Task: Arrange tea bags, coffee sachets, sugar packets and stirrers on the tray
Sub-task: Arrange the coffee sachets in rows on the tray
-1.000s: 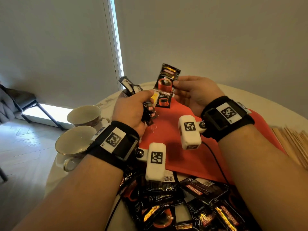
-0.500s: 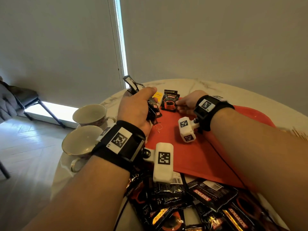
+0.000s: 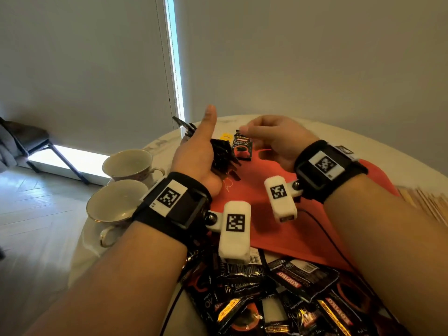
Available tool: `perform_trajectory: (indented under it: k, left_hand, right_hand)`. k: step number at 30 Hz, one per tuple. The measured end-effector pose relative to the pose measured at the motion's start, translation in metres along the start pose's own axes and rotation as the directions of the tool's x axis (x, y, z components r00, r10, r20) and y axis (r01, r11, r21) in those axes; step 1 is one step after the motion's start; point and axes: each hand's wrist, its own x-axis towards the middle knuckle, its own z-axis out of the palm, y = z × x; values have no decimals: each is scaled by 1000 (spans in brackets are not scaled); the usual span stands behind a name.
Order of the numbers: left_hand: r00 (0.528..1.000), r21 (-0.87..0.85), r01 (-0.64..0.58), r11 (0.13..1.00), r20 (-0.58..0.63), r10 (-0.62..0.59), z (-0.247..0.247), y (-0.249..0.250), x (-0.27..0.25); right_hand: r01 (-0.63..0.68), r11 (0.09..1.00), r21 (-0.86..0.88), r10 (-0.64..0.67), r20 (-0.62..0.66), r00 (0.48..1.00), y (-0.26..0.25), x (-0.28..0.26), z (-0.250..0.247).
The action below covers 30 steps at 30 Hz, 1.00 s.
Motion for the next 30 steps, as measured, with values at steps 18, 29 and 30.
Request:
perform_trajectory:
  k: [18, 29, 30]
  left_hand:
    - [998, -85, 53, 995, 49, -49, -2, 2, 2]
    - [999, -26, -34, 999, 27, 34, 2, -2, -1]
    - [999, -36, -40, 999, 14, 41, 2, -2, 0]
  right_hand:
    - [301, 948, 99, -315, 183, 931, -13, -28, 8]
    - [274, 912, 306, -327, 135, 935, -7, -23, 13]
    - [249, 907, 339, -312, 145, 939, -8, -24, 13]
